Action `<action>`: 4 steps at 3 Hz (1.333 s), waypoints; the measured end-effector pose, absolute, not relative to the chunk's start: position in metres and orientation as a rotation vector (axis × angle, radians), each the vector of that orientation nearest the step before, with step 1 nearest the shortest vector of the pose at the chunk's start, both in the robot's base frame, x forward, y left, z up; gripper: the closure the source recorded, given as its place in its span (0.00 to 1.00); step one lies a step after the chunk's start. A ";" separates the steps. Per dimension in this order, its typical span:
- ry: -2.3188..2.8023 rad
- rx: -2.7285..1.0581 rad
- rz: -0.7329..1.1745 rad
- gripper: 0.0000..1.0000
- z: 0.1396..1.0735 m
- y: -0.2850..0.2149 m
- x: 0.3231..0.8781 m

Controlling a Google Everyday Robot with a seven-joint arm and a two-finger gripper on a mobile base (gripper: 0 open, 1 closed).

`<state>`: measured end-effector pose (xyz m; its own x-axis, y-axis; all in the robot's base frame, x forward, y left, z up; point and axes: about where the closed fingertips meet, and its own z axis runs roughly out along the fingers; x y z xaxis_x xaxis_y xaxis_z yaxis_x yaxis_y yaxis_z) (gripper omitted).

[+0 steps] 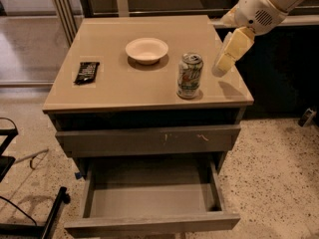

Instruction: Place 7up can into middle drawer

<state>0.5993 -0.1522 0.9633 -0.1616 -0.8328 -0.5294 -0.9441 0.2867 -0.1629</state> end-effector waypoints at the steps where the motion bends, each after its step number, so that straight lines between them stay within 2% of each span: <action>1: 2.042 -1.604 0.254 0.00 0.953 -0.158 0.598; 4: 2.047 -1.581 0.332 0.00 0.903 -0.158 0.615</action>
Offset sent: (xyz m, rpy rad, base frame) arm 0.0039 -0.0206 -0.0586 -0.0208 0.0259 0.0004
